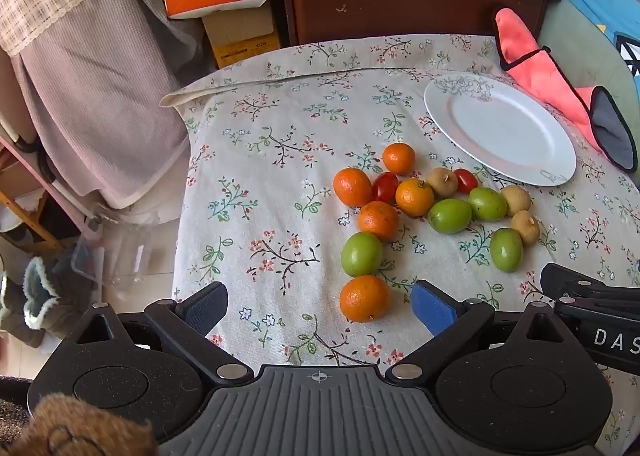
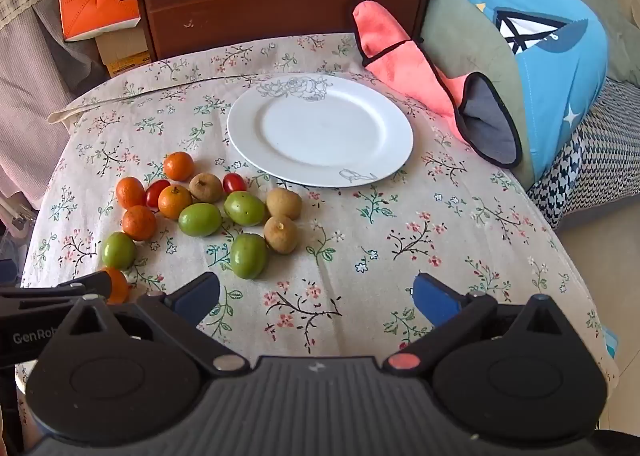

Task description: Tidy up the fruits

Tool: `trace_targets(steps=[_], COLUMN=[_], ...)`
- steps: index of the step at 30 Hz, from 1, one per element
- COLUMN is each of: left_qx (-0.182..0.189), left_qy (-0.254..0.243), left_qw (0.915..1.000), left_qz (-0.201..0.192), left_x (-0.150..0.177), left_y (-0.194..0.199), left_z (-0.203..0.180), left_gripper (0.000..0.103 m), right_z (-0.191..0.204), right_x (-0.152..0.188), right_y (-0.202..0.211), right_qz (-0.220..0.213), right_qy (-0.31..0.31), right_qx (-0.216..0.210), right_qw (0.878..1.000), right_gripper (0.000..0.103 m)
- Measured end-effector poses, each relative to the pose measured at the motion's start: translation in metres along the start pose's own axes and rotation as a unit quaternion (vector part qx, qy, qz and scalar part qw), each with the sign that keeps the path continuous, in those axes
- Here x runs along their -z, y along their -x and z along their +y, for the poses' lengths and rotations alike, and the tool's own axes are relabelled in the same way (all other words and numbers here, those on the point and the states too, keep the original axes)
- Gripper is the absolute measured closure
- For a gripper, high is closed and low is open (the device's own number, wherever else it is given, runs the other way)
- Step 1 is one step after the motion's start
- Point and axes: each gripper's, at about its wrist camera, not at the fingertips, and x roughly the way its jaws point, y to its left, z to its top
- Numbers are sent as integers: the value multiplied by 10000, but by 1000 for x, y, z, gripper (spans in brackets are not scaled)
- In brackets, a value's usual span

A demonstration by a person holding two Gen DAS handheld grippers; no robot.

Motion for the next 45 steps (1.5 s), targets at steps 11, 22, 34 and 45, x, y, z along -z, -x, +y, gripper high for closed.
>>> trace_targets(steps=[11,22,34,45], left_qx=[-18,-67,-165,-180], left_qy=[-11,-21,-66,-77], left_qw=[10000,10000,9998,9998], left_qz=[4,3,-36,-40], left_x=[0,1,1,2], left_y=[0,-1,0,0], left_z=[0,3,1,1], left_gripper=[4,4,5,5], right_z=[1,1,3,4], right_x=[-1,0,0,1], right_y=[0,0,-2,-2], right_qz=[11,55,93,96], right_qy=[6,40,111,172], right_qx=[6,-12,35,79], right_qw=[10000,10000,9999,9998], right_gripper=[1,1,1,1])
